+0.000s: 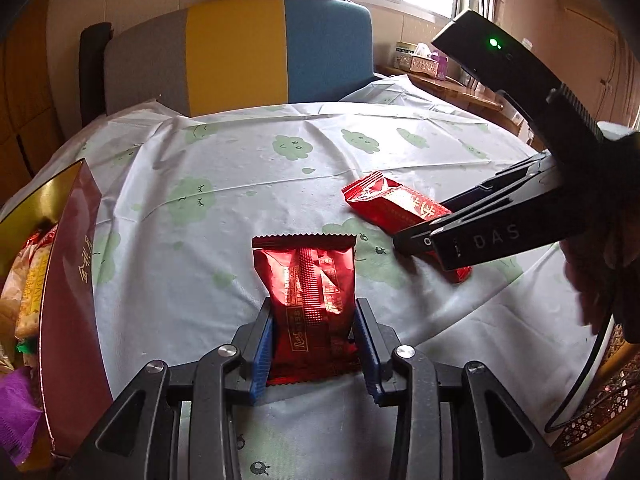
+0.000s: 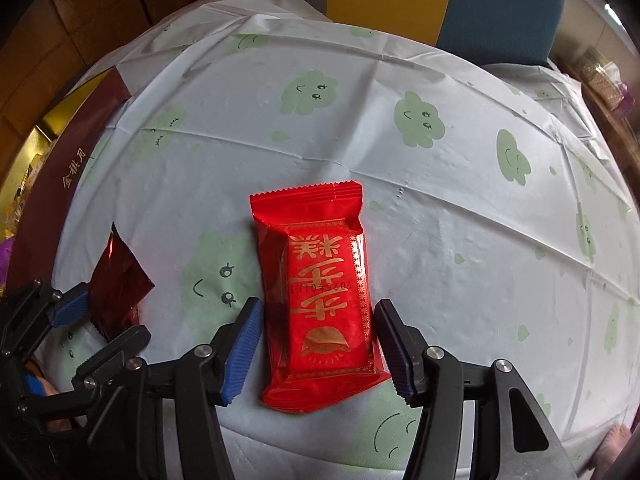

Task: Organize snacks
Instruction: 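Carry the red candy bar into the tin and open the left tool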

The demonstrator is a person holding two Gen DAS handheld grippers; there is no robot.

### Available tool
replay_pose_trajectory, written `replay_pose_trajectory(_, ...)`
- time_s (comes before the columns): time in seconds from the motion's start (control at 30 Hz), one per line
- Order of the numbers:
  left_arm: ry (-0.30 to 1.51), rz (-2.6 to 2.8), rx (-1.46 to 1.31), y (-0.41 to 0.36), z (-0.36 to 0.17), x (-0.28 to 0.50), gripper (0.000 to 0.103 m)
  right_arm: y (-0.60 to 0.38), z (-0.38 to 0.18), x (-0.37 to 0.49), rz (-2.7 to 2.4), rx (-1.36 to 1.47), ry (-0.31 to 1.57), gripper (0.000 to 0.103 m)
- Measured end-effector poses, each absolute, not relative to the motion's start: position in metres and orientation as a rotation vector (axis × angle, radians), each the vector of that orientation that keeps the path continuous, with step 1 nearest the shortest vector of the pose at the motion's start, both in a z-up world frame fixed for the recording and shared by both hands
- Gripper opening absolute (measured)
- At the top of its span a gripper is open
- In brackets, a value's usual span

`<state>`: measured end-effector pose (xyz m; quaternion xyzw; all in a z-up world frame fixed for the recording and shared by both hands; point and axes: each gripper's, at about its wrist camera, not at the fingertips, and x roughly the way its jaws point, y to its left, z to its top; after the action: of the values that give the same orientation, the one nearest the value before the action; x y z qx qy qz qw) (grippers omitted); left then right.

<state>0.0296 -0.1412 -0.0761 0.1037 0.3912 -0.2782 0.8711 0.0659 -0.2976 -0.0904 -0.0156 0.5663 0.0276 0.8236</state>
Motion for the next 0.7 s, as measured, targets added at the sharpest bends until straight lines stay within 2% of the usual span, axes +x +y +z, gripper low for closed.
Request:
replay_pose_trajectory(0.2,0.819,-0.562,0.236,-0.144,-0.076,0.029,0.039,-0.284,-0.086,0.069,0.063,-0.102,1.232,0.057)
replay_pose_trajectory(0.3,0.824,-0.558,0.24,-0.145,-0.075,0.029,0.038,-0.27,-0.083,0.067,0.093,-0.156,1.21,0.041)
replay_pose_trajectory(0.7,0.807,-0.55,0.225,-0.131,-0.05,0.024,0.036,-0.254,-0.084,0.059,0.101,-0.211,1.187,0.044)
